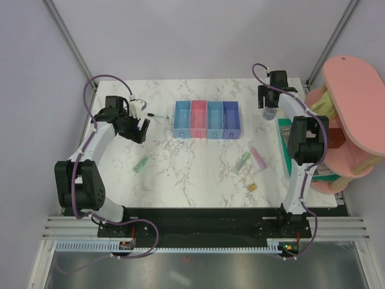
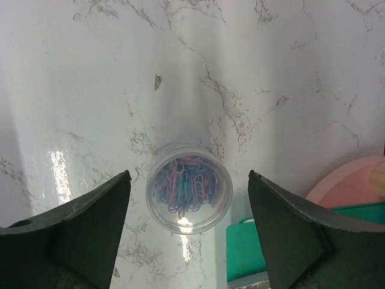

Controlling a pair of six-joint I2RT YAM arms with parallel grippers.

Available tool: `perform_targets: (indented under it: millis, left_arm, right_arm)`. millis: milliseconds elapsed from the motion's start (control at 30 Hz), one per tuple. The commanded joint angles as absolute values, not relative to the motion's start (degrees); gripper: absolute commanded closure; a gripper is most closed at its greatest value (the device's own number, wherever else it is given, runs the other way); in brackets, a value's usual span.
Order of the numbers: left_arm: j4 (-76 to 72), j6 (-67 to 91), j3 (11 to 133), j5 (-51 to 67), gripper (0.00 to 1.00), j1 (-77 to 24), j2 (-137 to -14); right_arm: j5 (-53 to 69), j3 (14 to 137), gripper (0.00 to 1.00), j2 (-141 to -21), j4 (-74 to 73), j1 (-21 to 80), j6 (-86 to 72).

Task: Sort the stationery into containers
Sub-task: Pick up the stationery from the center of the board.

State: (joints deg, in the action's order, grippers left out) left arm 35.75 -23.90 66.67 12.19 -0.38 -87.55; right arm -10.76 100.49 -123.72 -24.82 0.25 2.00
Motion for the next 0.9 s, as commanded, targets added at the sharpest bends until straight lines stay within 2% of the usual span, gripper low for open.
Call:
perform_targets:
  millis: [0,567,600,700,867]
  left_arm:
    - [34.1,-23.9,67.33,13.27,0.0,-0.18,-86.14]
    - [34.1,-25.66,66.62,12.39,0.0,-0.18,-84.46]
    - [34.19,-25.58,66.71,12.22,0.0,-0.18,-84.64]
    - [34.1,-25.58,66.97,12.22,0.0,-0.18,-85.08]
    - [34.1,-25.66,67.5,11.78,0.0,-0.18,-85.52]
  right_arm:
    - [-11.08,99.93,0.15,-122.17,-25.05,0.35,2.03]
    - [-4.49,98.44,0.2,-123.4,-24.17,-3.25,0.18]
    - [-4.05,98.0,0.22,-123.4,-24.0,-3.25,0.18]
    - [-2.82,97.39,0.36,-123.4,-23.82,-3.16,0.09]
    - [-2.02,96.77,0.46,-123.31,-23.64,-3.25,0.18]
